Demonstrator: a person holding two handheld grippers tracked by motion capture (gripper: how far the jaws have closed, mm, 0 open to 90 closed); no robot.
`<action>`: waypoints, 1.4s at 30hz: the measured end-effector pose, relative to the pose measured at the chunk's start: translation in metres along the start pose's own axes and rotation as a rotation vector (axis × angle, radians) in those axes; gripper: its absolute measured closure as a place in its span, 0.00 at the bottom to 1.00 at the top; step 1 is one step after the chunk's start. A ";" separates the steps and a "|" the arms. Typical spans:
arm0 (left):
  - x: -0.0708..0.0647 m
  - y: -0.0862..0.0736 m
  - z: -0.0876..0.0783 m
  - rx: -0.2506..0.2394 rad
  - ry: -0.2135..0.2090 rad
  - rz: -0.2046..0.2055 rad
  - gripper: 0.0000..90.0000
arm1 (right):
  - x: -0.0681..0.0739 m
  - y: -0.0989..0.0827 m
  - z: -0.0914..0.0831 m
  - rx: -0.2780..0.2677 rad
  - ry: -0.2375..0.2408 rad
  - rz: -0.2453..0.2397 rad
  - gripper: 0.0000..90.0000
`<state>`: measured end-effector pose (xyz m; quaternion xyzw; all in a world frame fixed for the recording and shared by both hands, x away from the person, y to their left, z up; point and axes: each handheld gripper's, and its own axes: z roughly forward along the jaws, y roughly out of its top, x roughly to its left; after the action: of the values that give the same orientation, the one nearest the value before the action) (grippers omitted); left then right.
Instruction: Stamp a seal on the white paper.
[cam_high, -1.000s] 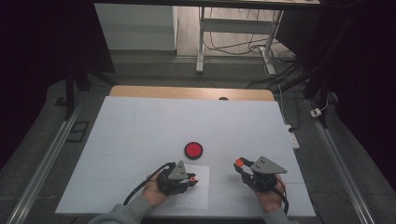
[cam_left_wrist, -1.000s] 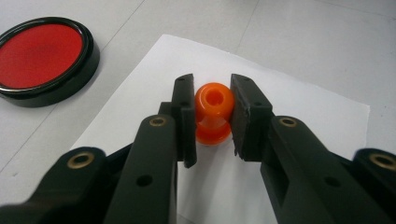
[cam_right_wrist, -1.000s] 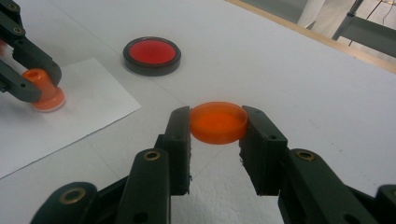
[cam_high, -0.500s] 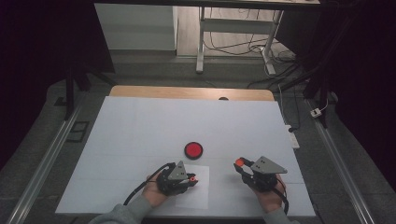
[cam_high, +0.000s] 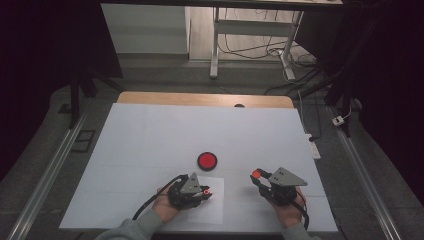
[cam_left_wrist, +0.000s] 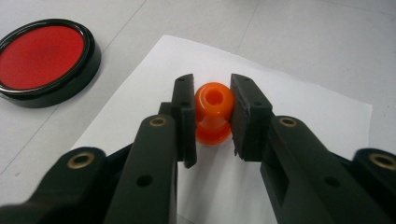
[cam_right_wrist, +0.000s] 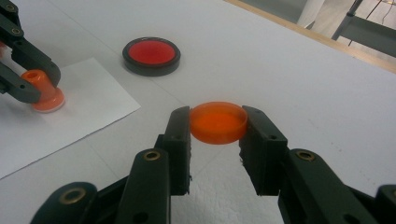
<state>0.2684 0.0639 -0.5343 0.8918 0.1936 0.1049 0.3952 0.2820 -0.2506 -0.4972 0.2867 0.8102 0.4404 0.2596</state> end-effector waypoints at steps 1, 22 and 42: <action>0.000 0.000 0.000 -0.001 0.001 0.000 0.81 | 0.000 0.000 0.000 0.000 0.000 0.000 0.71; 0.007 0.008 -0.018 -0.092 -0.016 -0.064 0.81 | -0.001 0.001 -0.001 -0.010 0.000 0.002 0.71; 0.034 0.014 -0.065 -0.251 -0.015 -0.210 0.81 | 0.000 0.001 0.001 -0.007 0.005 0.001 0.71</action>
<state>0.2806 0.1131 -0.4789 0.8110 0.2685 0.0797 0.5136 0.2831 -0.2500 -0.4970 0.2849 0.8093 0.4440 0.2582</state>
